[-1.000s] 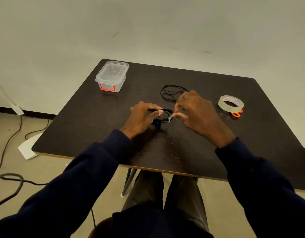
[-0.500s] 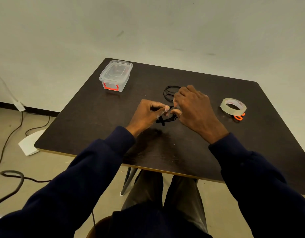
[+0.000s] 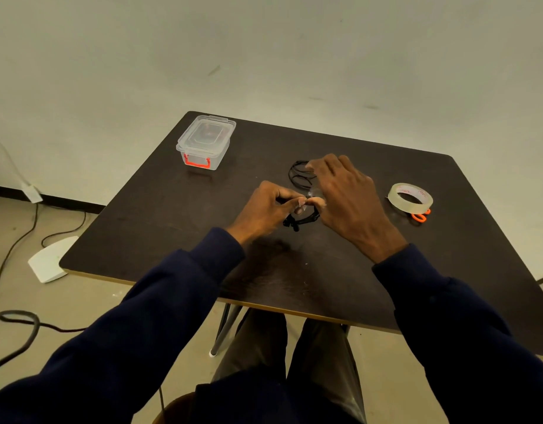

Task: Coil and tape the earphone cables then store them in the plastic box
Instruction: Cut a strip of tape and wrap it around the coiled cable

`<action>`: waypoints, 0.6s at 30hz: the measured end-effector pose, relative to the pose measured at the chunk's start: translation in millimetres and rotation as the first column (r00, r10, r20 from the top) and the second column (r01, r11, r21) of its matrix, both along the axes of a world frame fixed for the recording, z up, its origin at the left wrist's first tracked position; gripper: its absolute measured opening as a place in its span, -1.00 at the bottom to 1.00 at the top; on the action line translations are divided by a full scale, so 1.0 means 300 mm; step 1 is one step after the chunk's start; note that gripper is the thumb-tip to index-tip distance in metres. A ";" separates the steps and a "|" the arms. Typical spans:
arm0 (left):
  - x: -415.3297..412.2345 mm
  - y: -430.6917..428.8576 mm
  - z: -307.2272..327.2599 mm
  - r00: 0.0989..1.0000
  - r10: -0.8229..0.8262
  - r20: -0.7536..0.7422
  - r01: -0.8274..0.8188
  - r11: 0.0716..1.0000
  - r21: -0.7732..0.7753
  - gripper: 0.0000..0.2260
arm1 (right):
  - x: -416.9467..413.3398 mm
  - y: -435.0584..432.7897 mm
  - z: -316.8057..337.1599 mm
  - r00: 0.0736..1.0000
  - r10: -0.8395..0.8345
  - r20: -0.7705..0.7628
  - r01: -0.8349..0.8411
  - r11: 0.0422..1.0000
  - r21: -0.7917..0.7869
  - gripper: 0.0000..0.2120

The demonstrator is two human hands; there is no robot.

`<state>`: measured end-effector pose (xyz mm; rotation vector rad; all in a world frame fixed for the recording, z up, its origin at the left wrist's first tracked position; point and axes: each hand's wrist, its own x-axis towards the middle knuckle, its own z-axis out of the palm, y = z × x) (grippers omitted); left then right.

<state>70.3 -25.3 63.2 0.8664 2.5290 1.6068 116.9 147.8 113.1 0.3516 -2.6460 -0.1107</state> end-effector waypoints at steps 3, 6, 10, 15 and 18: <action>-0.002 -0.004 0.004 1.000 -0.010 0.011 0.009 0.998 0.065 -0.85 | 0.013 0.012 -0.016 0.997 0.024 -0.076 -0.032 0.994 -0.101 -0.61; -0.005 -0.005 0.016 1.000 -0.021 -0.002 0.021 0.996 0.082 -0.86 | 0.021 0.020 -0.034 0.993 0.029 -0.111 -0.043 0.991 -0.125 -0.73; -0.012 -0.004 0.015 0.999 -0.019 0.029 0.016 0.993 0.118 -0.82 | 0.032 0.018 -0.050 0.987 0.039 -0.153 -0.070 0.977 -0.203 -0.71; -0.018 0.004 0.007 0.994 -0.021 0.108 0.000 0.982 0.189 -0.81 | 0.040 0.011 -0.059 0.943 0.016 -0.333 -0.086 0.977 -0.196 -0.77; -0.020 0.012 0.011 0.990 -0.043 0.131 0.012 0.974 0.226 -0.81 | 0.042 0.019 -0.072 0.926 0.038 -0.375 -0.096 0.986 -0.138 -0.88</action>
